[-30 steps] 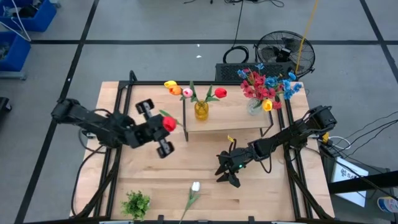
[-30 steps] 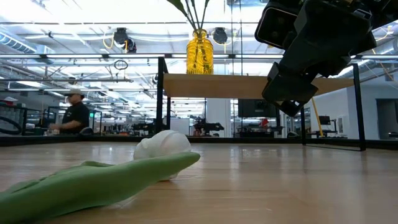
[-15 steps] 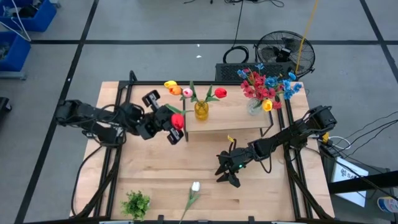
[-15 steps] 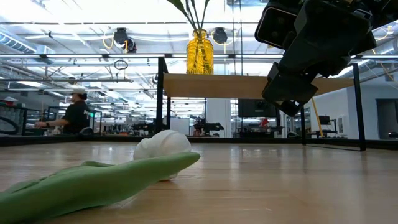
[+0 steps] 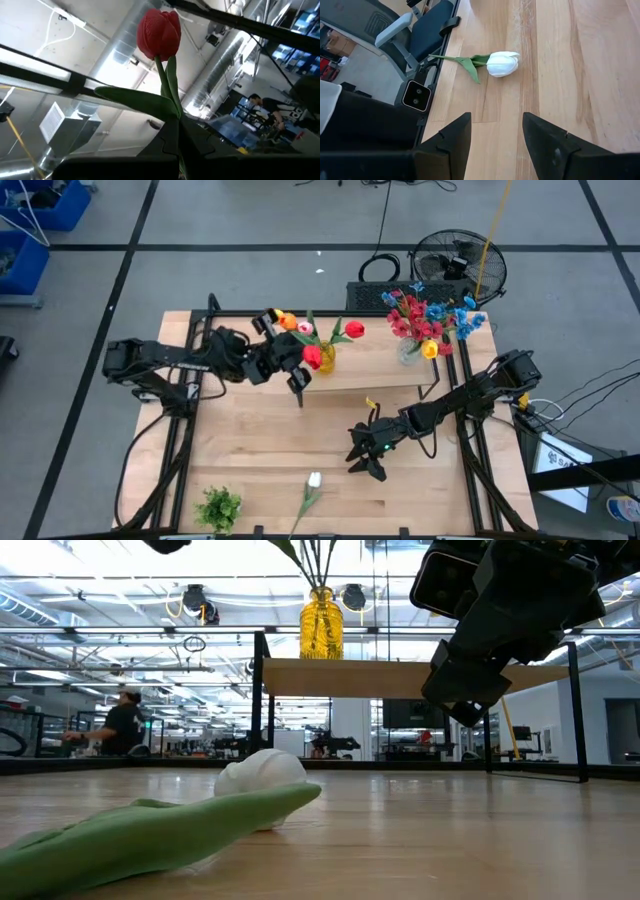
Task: Pick and place flowers into a vace then onto a shelf
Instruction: Put the red flower into the yellow vase
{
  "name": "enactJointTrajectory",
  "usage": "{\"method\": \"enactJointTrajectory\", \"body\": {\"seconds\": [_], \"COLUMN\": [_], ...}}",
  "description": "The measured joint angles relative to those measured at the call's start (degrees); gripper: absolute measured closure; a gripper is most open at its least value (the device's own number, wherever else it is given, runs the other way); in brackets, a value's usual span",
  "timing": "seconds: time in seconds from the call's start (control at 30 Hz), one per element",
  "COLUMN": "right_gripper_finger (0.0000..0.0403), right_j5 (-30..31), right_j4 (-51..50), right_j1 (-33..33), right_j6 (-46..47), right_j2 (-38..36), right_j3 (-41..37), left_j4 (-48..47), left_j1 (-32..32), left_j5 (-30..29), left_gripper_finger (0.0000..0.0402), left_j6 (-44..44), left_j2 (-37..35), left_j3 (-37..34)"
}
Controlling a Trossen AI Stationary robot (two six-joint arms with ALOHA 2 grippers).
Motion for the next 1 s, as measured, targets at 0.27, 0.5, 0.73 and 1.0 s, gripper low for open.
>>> {"method": "enactJointTrajectory", "body": {"seconds": [0.27,0.5,0.73,1.0], "right_gripper_finger": [0.0234,0.0234,0.0234,0.0234], "right_j5": [0.0,0.0,0.1,0.0], "right_j4": [0.0,0.0,0.0,0.0], "right_j1": [0.0,0.0,0.0,-0.5], "right_j6": [0.0,-0.1,0.0,0.0], "right_j2": [0.0,0.0,0.0,0.0], "right_j3": [0.0,0.0,0.0,0.0], "left_j4": [-8.2,-10.0,-6.8,-7.8], "left_j1": [1.9,1.8,1.7,0.2], "left_j5": [1.6,-0.3,-0.3,3.0], "left_gripper_finger": [0.0399,0.0399,0.0399,0.0399], "left_j6": [-3.4,-4.1,-3.1,-4.2], "left_j2": [2.1,2.0,1.3,0.9], "left_j3": [4.6,4.6,4.6,6.9]}}
